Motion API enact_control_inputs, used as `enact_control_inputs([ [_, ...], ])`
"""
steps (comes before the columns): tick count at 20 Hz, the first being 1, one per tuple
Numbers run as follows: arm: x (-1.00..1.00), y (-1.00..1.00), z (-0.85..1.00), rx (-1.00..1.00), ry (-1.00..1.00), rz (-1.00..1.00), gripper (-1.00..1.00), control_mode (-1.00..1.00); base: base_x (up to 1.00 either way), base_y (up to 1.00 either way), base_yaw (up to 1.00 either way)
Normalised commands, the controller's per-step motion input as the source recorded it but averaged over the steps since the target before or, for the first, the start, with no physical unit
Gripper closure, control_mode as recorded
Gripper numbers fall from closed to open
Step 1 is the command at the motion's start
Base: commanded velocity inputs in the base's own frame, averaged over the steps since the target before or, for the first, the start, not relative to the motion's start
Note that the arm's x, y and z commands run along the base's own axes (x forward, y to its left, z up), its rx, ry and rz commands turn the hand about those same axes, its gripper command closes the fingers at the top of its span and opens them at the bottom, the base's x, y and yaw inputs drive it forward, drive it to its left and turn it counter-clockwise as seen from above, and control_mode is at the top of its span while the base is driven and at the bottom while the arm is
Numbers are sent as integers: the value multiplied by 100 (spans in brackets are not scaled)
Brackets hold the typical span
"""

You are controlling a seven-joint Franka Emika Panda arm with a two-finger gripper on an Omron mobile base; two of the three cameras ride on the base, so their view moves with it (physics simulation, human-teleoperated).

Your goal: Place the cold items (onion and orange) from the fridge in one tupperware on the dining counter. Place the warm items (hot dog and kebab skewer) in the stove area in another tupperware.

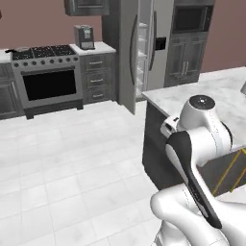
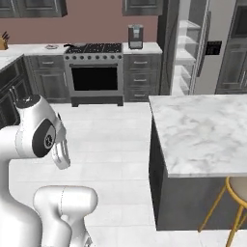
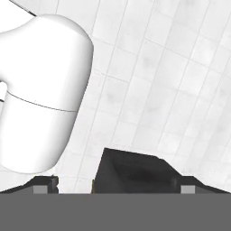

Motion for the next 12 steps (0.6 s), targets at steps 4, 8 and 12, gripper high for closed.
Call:
enact_control_inputs([
  [4, 0, 0, 0, 0, 0, 0, -100, 100, 100, 74, 0],
  [8, 0, 0, 0, 0, 0, 0, -100, 100, 100, 84, 0],
  [12, 0, 0, 0, 0, 0, 0, -100, 100, 100, 85, 0],
])
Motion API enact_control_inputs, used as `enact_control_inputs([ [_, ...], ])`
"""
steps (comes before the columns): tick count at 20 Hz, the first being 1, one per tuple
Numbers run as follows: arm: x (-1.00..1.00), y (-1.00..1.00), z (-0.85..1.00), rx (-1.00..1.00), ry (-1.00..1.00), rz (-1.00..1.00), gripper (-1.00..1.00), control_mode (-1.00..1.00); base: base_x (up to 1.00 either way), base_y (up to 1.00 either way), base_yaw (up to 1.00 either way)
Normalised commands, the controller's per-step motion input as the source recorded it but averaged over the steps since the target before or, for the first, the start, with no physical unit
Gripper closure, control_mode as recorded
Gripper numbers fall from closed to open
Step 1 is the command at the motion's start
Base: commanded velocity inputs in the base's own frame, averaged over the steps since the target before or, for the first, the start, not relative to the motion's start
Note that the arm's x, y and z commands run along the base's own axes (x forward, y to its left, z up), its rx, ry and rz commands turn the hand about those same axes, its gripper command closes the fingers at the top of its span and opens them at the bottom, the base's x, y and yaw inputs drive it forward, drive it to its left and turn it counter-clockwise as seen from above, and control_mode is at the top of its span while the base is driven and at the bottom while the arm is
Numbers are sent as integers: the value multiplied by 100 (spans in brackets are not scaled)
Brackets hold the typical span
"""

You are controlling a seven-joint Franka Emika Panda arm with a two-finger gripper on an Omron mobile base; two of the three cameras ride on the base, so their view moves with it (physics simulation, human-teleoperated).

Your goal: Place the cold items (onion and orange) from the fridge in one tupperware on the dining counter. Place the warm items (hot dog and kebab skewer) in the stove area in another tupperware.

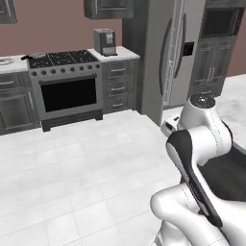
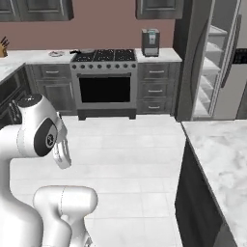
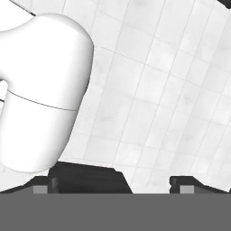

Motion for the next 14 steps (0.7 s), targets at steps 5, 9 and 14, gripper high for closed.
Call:
enact_control_inputs([
  [5, 0, 0, 0, 0, 0, 0, -100, 100, 100, 93, 0],
  [9, 0, 0, 0, 0, 0, 0, -100, 100, 100, 83, 0],
  [14, 0, 0, 0, 0, 0, 0, -100, 100, 97, 70, -3],
])
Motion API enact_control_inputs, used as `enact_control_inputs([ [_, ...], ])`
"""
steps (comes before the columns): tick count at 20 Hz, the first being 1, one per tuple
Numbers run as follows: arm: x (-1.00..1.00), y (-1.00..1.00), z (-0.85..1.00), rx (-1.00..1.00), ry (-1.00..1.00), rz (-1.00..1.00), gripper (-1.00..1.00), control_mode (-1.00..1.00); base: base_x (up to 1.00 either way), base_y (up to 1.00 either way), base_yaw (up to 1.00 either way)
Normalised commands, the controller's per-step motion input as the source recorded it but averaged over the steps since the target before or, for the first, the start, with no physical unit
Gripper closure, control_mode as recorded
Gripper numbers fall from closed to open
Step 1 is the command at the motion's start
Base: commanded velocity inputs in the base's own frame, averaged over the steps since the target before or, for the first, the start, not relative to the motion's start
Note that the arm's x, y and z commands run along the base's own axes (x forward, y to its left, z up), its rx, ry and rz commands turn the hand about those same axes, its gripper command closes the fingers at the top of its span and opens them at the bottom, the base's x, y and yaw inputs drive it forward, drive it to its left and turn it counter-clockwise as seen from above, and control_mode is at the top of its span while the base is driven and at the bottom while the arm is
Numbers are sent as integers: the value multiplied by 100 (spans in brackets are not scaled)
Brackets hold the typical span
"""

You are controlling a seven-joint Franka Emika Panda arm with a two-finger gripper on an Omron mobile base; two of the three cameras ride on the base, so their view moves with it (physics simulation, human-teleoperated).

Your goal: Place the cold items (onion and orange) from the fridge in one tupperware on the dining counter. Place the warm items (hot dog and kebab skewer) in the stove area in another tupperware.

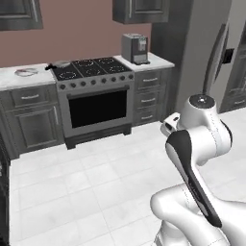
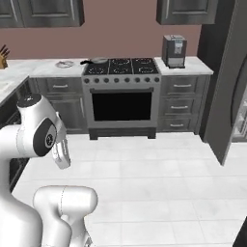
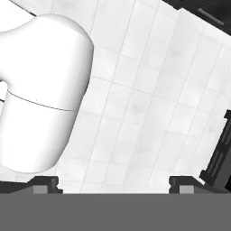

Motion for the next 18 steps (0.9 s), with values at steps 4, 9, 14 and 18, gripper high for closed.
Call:
enact_control_inputs([
  [4, 0, 0, 0, 0, 0, 0, -100, 100, 88, 70, -5],
  [9, 0, 0, 0, 0, 0, 0, -100, 100, 76, 74, -9],
  [14, 0, 0, 0, 0, 0, 0, -100, 100, 54, 84, -13],
  [18, 0, 0, 0, 0, 0, 0, -100, 100, 52, 90, -14],
])
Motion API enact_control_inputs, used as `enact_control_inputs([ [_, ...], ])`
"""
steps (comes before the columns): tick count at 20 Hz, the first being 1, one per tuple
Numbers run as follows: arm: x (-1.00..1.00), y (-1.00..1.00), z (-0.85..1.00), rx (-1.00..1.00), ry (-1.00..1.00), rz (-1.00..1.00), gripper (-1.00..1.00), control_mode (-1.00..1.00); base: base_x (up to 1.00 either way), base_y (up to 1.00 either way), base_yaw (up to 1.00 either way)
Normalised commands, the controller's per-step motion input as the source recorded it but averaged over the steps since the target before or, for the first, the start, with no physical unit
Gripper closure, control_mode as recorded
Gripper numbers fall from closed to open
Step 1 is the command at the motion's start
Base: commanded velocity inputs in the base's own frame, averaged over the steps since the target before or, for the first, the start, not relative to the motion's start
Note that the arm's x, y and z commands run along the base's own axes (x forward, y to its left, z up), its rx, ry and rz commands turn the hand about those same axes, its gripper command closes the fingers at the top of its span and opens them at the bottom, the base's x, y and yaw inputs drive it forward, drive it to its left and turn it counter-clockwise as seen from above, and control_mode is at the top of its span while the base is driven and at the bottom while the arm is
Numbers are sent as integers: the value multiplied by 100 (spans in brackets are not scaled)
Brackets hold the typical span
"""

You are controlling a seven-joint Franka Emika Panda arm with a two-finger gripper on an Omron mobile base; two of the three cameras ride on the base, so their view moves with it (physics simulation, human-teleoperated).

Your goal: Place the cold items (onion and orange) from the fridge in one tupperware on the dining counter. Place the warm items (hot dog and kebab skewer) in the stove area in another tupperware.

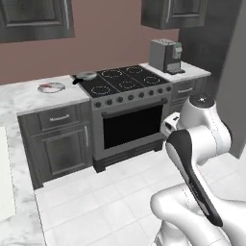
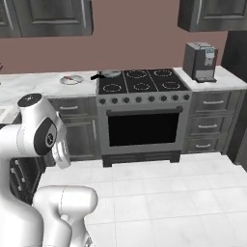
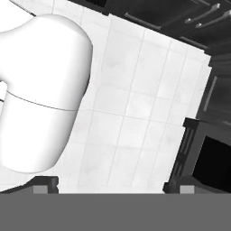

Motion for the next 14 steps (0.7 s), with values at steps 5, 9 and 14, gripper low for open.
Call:
enact_control_inputs([
  [5, 0, 0, 0, 0, 0, 0, -100, 100, 66, 71, -10],
  [9, 0, 0, 0, 0, 0, 0, -100, 100, 67, 64, -8],
  [14, 0, 0, 0, 0, 0, 0, -100, 100, 67, 63, -7],
])
